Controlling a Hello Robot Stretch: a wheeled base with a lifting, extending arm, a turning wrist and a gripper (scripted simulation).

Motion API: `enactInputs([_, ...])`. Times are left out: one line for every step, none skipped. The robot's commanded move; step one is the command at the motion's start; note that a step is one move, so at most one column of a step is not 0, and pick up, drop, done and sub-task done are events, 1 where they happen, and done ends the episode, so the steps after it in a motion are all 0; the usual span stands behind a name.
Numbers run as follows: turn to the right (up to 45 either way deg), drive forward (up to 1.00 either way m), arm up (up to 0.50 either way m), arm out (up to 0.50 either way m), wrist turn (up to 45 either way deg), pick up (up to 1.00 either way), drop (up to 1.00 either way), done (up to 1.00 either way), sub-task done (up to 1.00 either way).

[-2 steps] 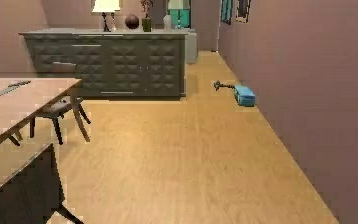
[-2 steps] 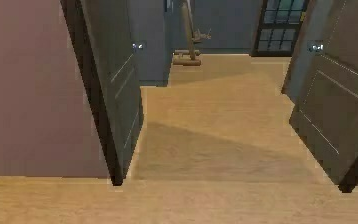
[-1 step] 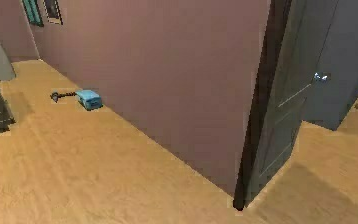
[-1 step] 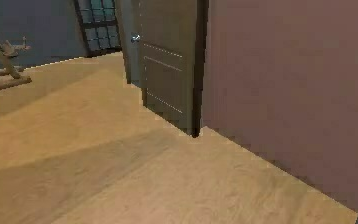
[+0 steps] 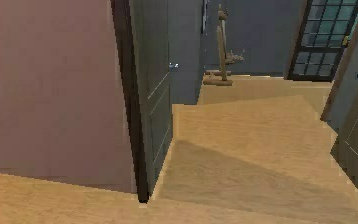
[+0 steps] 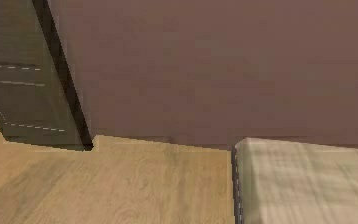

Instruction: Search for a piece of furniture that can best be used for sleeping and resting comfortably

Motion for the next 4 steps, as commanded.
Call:
enactInputs([0.0,0.1,0.0,0.0,0.0,0.0,0.0,0.0,0.0])
enactInputs([-45.0,0.0,0.0,0.0,0.0,0.0,0.0,0.0,0.0])
enactInputs([-36.0,0.0,0.0,0.0,0.0,0.0,0.0,0.0,0.0])
enactInputs([0.0,0.3,0.0,0.0,0.0,0.0,0.0,0.0,0.0])
